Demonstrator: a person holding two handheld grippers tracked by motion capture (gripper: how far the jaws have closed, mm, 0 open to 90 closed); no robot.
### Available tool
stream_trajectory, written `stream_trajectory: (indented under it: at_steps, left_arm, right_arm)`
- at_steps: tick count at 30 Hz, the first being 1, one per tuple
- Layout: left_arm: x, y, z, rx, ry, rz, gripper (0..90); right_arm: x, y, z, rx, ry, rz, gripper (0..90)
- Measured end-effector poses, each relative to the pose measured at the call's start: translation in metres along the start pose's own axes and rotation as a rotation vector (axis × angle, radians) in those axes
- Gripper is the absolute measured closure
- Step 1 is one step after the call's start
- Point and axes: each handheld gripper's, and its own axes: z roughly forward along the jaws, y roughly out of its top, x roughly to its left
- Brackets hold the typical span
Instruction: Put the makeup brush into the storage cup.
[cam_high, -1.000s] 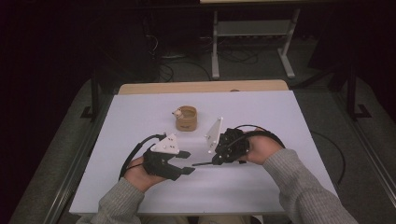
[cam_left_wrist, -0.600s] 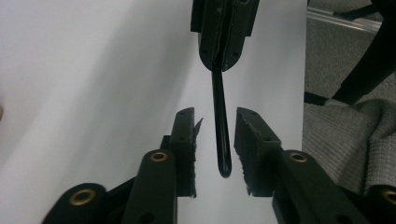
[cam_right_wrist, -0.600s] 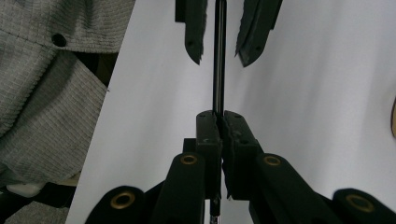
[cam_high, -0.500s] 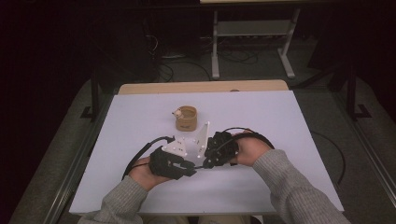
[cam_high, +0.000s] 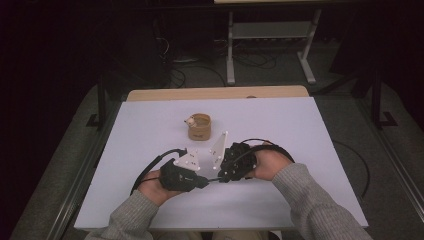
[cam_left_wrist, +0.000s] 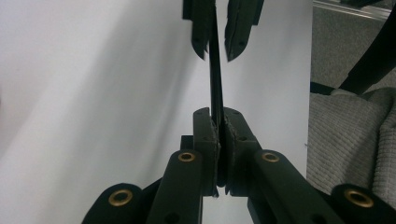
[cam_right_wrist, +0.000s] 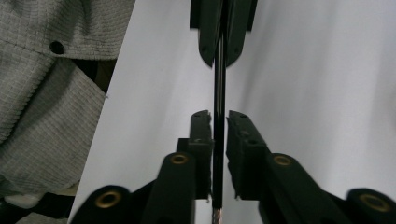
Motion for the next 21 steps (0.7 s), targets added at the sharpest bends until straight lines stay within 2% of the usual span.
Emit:
stream_trajectory:
  at_steps: [3, 7, 11, 15, 17, 21]
  left_arm:
    - [0.0, -0.003, -0.001, -0.013, -0.002, -0.012, 85.2]
    - [0.001, -0.005, -0.004, -0.023, -0.003, -0.001, 85.2]
    - [0.0, -0.005, -0.004, -0.025, -0.009, -0.008, 85.2]
    - [0.002, -0.006, -0.003, -0.02, -0.03, -0.012, 84.2]
    - [0.002, -0.005, -0.002, -0.014, -0.038, -0.016, 73.5]
    - [0.0, -0.003, 0.001, 0.001, -0.042, -0.014, 71.0]
  right_arm:
    - [0.0, -0.008, 0.001, -0.006, -0.002, 0.02, 71.1]
    - [-0.001, -0.018, 0.004, 0.0, -0.001, 0.035, 71.1]
    - [-0.001, -0.02, 0.005, 0.0, -0.002, 0.026, 83.1]
    - [-0.001, -0.018, 0.005, 0.015, 0.005, 0.007, 84.4]
    - [-0.001, -0.015, 0.005, 0.047, -0.006, 0.001, 84.6]
    - [0.002, -0.007, 0.001, 0.128, -0.036, -0.023, 84.6]
